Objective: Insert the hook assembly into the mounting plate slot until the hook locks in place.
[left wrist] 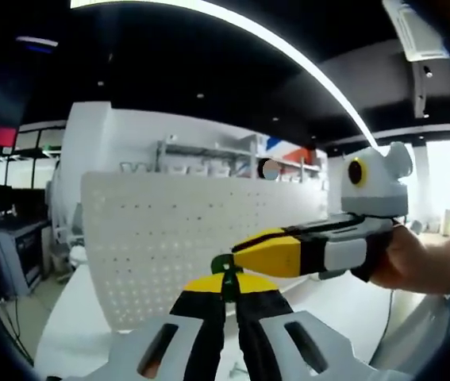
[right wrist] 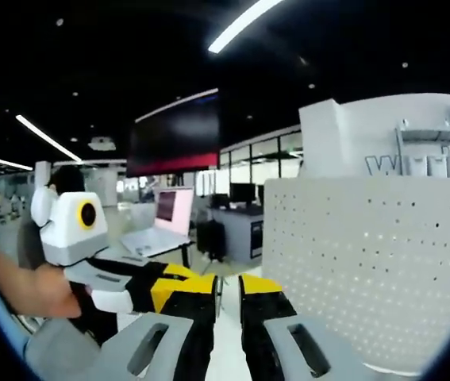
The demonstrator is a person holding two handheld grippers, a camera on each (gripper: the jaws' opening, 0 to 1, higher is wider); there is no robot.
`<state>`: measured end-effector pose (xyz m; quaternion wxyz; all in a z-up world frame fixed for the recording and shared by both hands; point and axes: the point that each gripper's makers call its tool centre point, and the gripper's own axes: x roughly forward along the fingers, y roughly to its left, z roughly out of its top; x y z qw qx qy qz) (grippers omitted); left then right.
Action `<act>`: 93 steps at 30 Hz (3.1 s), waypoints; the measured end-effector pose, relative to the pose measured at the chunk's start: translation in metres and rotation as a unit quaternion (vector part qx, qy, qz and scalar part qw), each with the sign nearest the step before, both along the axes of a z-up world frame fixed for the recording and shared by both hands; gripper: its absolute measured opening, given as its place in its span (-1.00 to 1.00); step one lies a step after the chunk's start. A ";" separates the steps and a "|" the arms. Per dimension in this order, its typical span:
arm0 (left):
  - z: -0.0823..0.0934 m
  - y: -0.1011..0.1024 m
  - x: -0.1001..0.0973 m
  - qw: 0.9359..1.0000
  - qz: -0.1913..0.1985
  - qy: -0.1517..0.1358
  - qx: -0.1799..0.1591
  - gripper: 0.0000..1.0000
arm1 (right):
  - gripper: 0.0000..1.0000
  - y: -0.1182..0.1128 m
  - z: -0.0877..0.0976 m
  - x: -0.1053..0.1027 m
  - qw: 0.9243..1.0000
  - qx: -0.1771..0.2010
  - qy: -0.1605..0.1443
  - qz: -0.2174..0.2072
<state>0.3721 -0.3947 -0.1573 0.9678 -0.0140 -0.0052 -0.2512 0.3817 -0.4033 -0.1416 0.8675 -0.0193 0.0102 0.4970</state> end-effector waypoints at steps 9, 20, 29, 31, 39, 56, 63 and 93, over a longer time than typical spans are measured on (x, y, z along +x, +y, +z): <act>-0.002 0.003 0.005 1.000 0.004 0.004 0.007 -0.93 | -0.46 -0.008 -0.001 0.007 0.999 -0.019 -0.024 -0.010; -0.001 0.006 0.007 1.000 0.006 0.002 0.011 -0.93 | -0.14 -0.022 -0.010 0.011 0.998 -0.045 -0.029 -0.013; 0.004 0.015 0.011 1.000 0.015 -0.001 0.015 -0.93 | 0.01 -0.043 -0.014 0.017 0.996 -0.070 -0.047 -0.019; 0.004 0.018 0.012 1.000 0.018 -0.002 0.018 -0.93 | 0.02 -0.048 -0.015 0.019 0.996 -0.073 -0.049 -0.024; 0.013 0.030 0.022 0.999 0.033 -0.012 0.028 -0.93 | 0.14 -0.078 -0.017 0.027 0.994 -0.081 -0.055 -0.052; 0.036 0.052 0.061 0.994 0.080 -0.047 0.054 -0.93 | 0.17 -0.151 -0.024 0.035 0.988 -0.086 -0.041 -0.122; 0.047 0.064 0.087 0.991 0.106 -0.062 0.055 -0.93 | 0.17 -0.168 -0.025 0.039 0.986 -0.082 -0.035 -0.143; 0.073 0.101 0.180 0.971 0.189 -0.114 0.094 -0.93 | 0.14 -0.193 -0.033 0.049 0.980 -0.076 -0.013 -0.185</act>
